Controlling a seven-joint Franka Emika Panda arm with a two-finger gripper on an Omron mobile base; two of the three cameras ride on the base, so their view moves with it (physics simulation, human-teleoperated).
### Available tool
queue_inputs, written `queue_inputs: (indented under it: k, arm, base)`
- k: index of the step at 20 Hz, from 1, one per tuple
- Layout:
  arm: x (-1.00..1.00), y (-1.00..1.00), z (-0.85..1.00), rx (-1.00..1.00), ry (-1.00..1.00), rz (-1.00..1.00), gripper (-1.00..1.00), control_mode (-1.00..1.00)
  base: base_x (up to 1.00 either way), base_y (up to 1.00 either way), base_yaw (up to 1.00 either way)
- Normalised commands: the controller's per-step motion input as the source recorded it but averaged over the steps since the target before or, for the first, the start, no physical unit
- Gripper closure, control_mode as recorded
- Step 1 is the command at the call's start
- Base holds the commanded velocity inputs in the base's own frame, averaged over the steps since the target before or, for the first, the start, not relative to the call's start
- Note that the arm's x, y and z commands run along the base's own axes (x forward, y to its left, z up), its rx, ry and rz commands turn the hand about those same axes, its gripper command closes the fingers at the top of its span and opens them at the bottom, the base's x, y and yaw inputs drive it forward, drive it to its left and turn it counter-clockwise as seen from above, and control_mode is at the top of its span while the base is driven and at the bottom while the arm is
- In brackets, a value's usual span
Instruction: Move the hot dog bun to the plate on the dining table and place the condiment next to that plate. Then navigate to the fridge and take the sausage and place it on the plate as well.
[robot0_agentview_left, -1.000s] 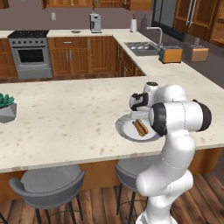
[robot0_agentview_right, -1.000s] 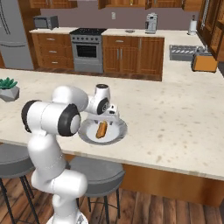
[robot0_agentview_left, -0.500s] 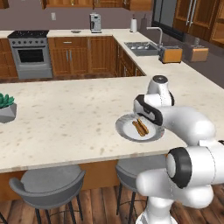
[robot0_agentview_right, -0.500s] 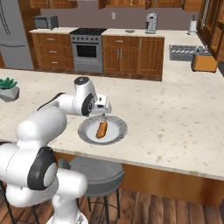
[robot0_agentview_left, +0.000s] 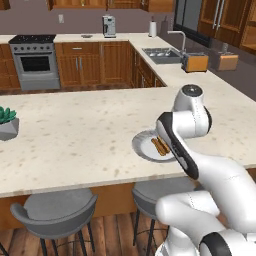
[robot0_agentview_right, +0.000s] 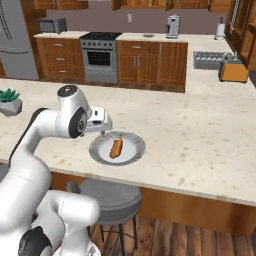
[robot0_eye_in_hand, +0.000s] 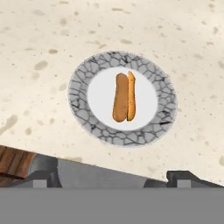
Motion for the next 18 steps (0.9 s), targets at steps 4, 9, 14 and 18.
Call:
queue_inputs:
  k: [4,9,14,18]
  arm:
    - [-0.78,0.26,0.33,0.0,0.13,0.09,-1.0,-1.0]
    - [-0.77,0.24,0.16,0.0,0.12,0.09,-1.0,-1.0]
    - [-0.33,0.18,0.03,0.0,0.1,0.04,-1.0,1.0]
    - [0.0,0.0,0.0,0.0,0.0,0.0,-1.0,1.0]
  base:
    - [0.0,0.0,0.0]
    - [0.0,0.0,0.0]
    - [-0.2,0.13,0.02]
    - [-0.61,0.73,0.0]
